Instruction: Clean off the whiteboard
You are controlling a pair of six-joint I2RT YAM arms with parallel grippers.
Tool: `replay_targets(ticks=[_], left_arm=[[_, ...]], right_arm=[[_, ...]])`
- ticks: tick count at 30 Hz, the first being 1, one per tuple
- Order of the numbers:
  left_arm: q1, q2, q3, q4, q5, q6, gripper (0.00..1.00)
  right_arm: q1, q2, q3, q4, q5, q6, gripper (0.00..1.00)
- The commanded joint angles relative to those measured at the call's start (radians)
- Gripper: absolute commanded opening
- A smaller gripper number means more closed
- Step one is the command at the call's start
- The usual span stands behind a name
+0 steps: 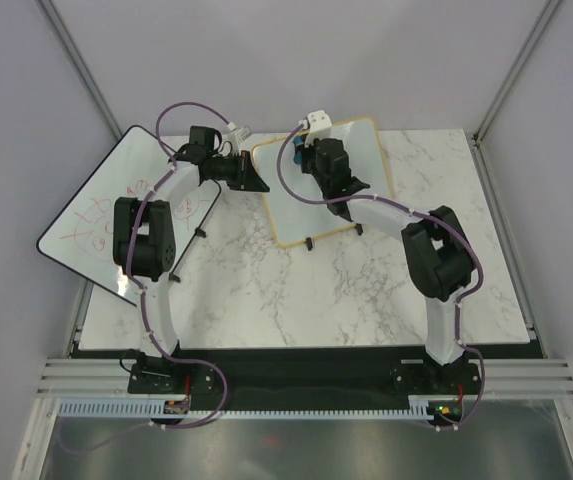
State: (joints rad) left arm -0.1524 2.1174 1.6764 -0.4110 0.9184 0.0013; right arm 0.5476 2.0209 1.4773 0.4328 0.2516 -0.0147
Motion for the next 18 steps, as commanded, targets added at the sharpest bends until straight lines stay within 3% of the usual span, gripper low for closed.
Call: replay_targets(ticks=[1, 3, 7, 13, 18], left_arm=[[-0.012, -0.017, 0.013, 0.008, -0.115, 0.166, 0.02], [-0.012, -0.017, 0.013, 0.005, -0.116, 0.166, 0.02], [-0.012, -0.019, 0.006, 0.003, -0.118, 0.166, 0.02], [-0.012, -0.025, -0.003, 0.003, -0.119, 0.178, 0.02], [-0.012, -0.03, -0.01, 0.003, -0.119, 0.192, 0.02]], right_arm=[[0.098, 0.012, -0.02, -0.036, -0.15, -0.001, 0.0], [0.107, 0.019, -0.02, -0.026, -0.179, 0.053, 0.0], [0.069, 0.029, -0.026, -0.058, -0.083, 0.094, 0.0], [-0.118, -0.086, -0.231, -0.054, 0.103, 0.267, 0.0], [-0.323, -0.204, -0.438, -0.02, 0.101, 0.423, 0.0]])
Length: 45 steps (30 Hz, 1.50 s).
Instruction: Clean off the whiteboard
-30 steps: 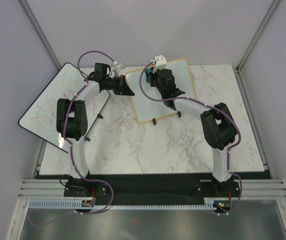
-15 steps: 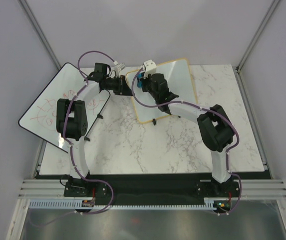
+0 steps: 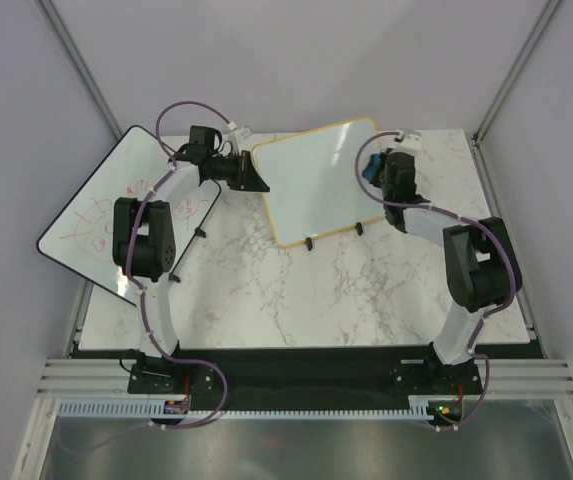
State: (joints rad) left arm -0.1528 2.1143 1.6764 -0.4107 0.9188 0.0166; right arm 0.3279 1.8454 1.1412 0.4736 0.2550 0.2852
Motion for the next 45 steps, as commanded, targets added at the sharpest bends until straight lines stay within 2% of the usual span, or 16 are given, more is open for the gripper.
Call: replay_targets(ticks=[1, 10, 18, 25, 34, 37, 38, 40, 41, 45], left_arm=[[-0.011, -0.027, -0.012, 0.001, -0.118, 0.178, 0.02], [-0.01, -0.025, -0.017, 0.001, -0.118, 0.174, 0.02], [-0.01, -0.022, -0.015, 0.001, -0.113, 0.172, 0.02], [-0.011, -0.02, -0.015, 0.0, -0.113, 0.175, 0.02], [-0.011, -0.022, -0.01, -0.016, -0.127, 0.184, 0.02], [-0.011, -0.022, -0.007, -0.025, -0.138, 0.187, 0.15], [-0.011, -0.023, -0.007, -0.028, -0.138, 0.189, 0.28], [-0.011, -0.033, -0.007, -0.039, -0.132, 0.201, 0.46], [-0.01, -0.037, -0.012, -0.042, -0.132, 0.209, 0.55], [-0.011, -0.059, -0.02, -0.045, -0.146, 0.224, 0.66]], right_arm=[[-0.118, -0.037, -0.139, -0.052, 0.101, 0.121, 0.0], [-0.161, -0.136, -0.167, -0.038, 0.086, 0.097, 0.0], [-0.319, -0.213, -0.204, -0.112, 0.086, 0.138, 0.0], [-0.43, -0.184, -0.244, -0.181, 0.041, 0.193, 0.0], [-0.458, -0.172, -0.244, -0.207, 0.099, 0.178, 0.01], [-0.457, -0.167, -0.241, -0.207, 0.078, 0.169, 0.03], [-0.457, -0.167, -0.239, -0.205, 0.064, 0.163, 0.1], [-0.457, -0.167, -0.23, -0.213, 0.037, 0.155, 0.22], [-0.457, -0.167, -0.227, -0.213, 0.027, 0.152, 0.33], [-0.457, -0.169, -0.205, -0.22, -0.019, 0.141, 0.49]])
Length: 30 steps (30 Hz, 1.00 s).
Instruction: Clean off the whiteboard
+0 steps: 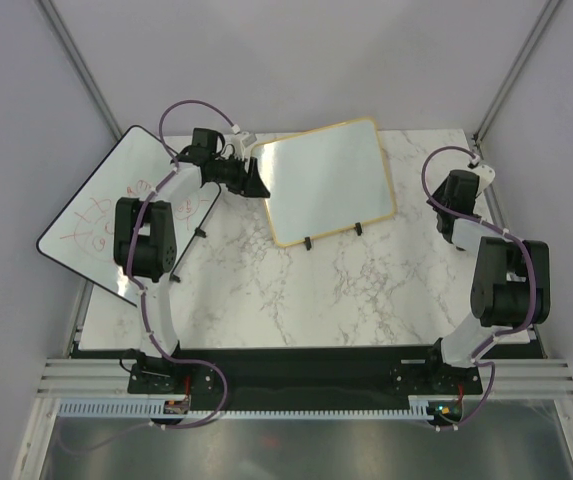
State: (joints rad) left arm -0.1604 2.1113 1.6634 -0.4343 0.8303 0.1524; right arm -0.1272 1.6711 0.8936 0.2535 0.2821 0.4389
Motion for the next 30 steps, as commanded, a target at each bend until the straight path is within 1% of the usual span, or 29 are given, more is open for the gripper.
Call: replay_targets(ticks=[1, 4, 6, 8, 13, 16, 18, 21, 22, 24, 25, 27, 28, 29, 30], left_arm=[[-0.004, -0.059, -0.008, -0.023, -0.056, 0.091, 0.66], [-0.004, -0.073, -0.017, -0.026, -0.057, 0.093, 0.74], [-0.004, -0.092, -0.024, -0.04, -0.057, 0.095, 0.87], [-0.002, -0.111, -0.036, -0.067, -0.063, 0.105, 0.99], [0.002, -0.23, -0.103, -0.156, -0.089, 0.148, 0.99], [0.007, -0.298, -0.143, -0.243, -0.14, 0.194, 0.99], [0.01, -0.336, -0.21, -0.286, -0.207, 0.223, 0.99], [0.036, -0.421, -0.345, -0.287, -0.286, 0.266, 0.99], [0.056, -0.441, -0.411, -0.281, -0.313, 0.282, 0.99], [0.076, -0.507, -0.483, -0.249, -0.348, 0.285, 0.99], [0.097, -0.533, -0.557, -0.195, -0.393, 0.283, 0.99], [0.113, -0.6, -0.628, -0.195, -0.393, 0.283, 0.99], [0.127, -0.622, -0.69, -0.195, -0.393, 0.283, 0.99], [0.13, -0.645, -0.72, -0.12, -0.446, 0.28, 0.99], [0.134, -0.693, -0.749, -0.119, -0.447, 0.28, 0.99]], right_arm=[[0.0, 0.006, 0.044, 0.001, -0.063, -0.011, 0.52], [0.0, 0.001, 0.045, -0.002, -0.081, -0.014, 0.58], [0.001, -0.007, 0.047, -0.008, -0.092, -0.014, 0.61], [0.006, -0.022, 0.047, -0.016, -0.095, -0.016, 0.66], [0.017, -0.069, 0.031, -0.034, -0.093, 0.004, 0.89], [0.038, -0.109, 0.001, -0.059, -0.074, 0.018, 0.89], [0.049, -0.126, -0.019, -0.103, -0.038, 0.027, 0.9], [0.077, -0.169, -0.053, -0.154, 0.003, 0.037, 0.9], [0.087, -0.197, -0.067, -0.16, 0.017, 0.052, 0.9], [0.096, -0.23, -0.113, -0.166, 0.02, 0.067, 0.9], [0.107, -0.264, -0.13, -0.166, 0.022, 0.079, 0.9], [0.119, -0.293, -0.179, -0.165, 0.032, 0.096, 0.91], [0.12, -0.315, -0.191, -0.165, 0.032, 0.103, 0.91], [0.121, -0.323, -0.215, -0.165, 0.032, 0.11, 0.9], [0.147, -0.327, -0.223, -0.165, 0.035, 0.112, 0.9]])
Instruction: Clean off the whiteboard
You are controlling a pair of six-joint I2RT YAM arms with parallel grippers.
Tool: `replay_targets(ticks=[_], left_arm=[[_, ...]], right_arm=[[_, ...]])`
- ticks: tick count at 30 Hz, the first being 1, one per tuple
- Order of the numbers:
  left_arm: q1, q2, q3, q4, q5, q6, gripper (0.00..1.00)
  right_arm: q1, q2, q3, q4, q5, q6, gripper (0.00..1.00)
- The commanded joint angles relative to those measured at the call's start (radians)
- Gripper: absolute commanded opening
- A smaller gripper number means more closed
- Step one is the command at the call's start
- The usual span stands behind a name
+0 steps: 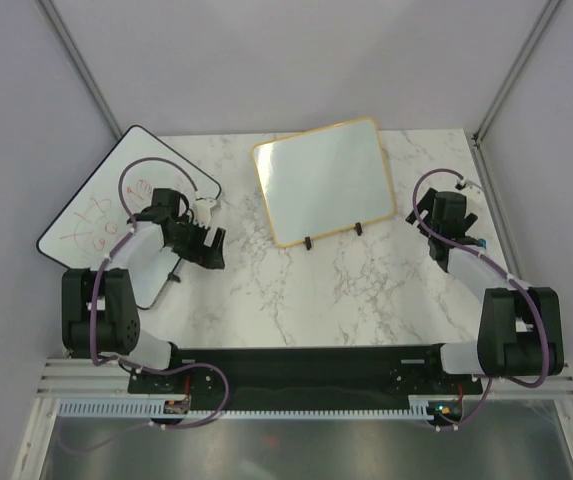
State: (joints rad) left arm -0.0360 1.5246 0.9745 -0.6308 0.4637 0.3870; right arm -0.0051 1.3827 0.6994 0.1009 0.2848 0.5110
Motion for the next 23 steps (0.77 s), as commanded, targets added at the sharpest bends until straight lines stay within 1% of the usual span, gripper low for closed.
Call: replay_targets(ticks=[1, 5, 8, 17, 23], left_arm=[[0.016, -0.13, -0.118, 0.15, -0.091, 0.076, 0.99], [0.022, -0.244, -0.255, 0.271, -0.099, 0.119, 0.99], [0.025, -0.287, -0.315, 0.296, -0.094, 0.124, 0.99], [0.035, -0.339, -0.347, 0.315, -0.099, 0.116, 0.99], [0.035, -0.346, -0.355, 0.33, -0.096, 0.11, 0.99]], right_arm=[[0.039, -0.046, -0.038, -0.012, 0.037, 0.043, 0.91], [0.07, -0.053, -0.058, -0.007, 0.028, 0.05, 0.91], [0.091, -0.044, -0.051, -0.007, 0.008, 0.05, 0.91], [0.113, -0.034, -0.046, -0.001, -0.013, 0.047, 0.9], [0.126, -0.085, -0.078, 0.043, -0.025, 0.006, 0.89]])
